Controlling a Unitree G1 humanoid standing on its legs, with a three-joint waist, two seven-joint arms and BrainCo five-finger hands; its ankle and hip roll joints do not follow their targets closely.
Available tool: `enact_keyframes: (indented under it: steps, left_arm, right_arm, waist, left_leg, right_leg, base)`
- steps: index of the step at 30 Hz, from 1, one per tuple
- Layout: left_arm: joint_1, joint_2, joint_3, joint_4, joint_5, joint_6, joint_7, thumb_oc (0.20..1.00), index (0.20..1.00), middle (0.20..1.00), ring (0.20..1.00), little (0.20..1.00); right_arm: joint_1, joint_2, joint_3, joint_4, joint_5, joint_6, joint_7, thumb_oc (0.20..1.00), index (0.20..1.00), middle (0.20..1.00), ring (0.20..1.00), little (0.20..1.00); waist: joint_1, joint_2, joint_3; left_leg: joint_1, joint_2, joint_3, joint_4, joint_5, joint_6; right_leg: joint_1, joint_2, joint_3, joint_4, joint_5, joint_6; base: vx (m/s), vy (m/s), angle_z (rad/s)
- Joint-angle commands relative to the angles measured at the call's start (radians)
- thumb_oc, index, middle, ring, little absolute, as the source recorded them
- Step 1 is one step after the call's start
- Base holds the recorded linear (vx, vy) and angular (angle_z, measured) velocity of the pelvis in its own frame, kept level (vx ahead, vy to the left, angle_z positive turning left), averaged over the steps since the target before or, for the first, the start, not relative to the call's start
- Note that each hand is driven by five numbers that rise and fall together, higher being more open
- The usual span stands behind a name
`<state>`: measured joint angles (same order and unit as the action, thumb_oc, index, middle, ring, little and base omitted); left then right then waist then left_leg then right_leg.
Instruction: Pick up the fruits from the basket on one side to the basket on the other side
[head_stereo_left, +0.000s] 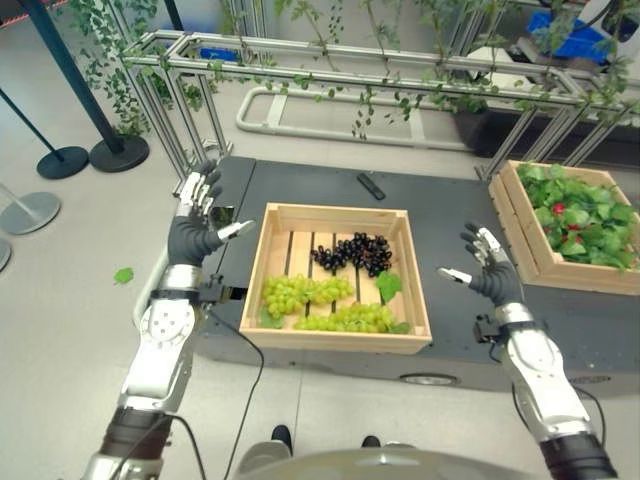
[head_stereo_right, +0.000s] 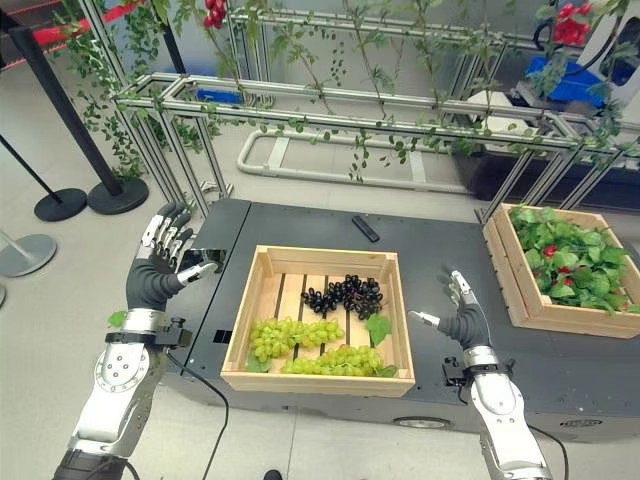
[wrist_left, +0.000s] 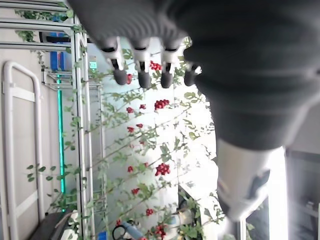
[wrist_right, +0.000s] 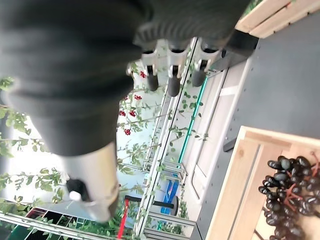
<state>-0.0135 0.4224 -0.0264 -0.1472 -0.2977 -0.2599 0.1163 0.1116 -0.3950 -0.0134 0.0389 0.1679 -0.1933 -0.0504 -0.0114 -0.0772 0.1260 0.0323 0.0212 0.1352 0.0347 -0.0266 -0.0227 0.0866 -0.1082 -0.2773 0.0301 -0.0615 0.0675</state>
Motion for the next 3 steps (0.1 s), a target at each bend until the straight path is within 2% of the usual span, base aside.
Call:
enact_keyframes:
  steps: [1, 3]
  left_arm:
    - [0.020, 0.015, 0.024, -0.042, 0.000, -0.025, -0.007, 1.000, 1.000, 1.000, 1.000, 1.000]
    - [0.027, 0.014, 0.026, -0.042, 0.004, -0.020, -0.012, 1.000, 1.000, 1.000, 1.000, 1.000]
  right_arm:
    - [-0.031, -0.023, -0.003, -0.013, -0.008, -0.037, 0.002, 1.000, 1.000, 1.000, 1.000, 1.000]
    - [-0.023, -0.025, -0.006, -0.014, -0.012, -0.036, 0.004, 1.000, 1.000, 1.000, 1.000, 1.000]
  waist:
    - [-0.003, 0.019, -0.039]
    - [-0.004, 0.021, -0.044]
  left_leg:
    - [0.028, 0.044, 0.011, -0.022, -0.034, -0.018]
    - [0.032, 0.044, 0.011, -0.027, -0.032, -0.020]
  right_leg:
    - [-0.020, -0.002, 0.000, 0.027, -0.047, 0.034]
    - [-0.013, 0.000, 0.001, 0.017, -0.046, 0.034]
  base:
    - [0.02, -0.011, -0.03]
    - [0.00, 0.000, 0.00]
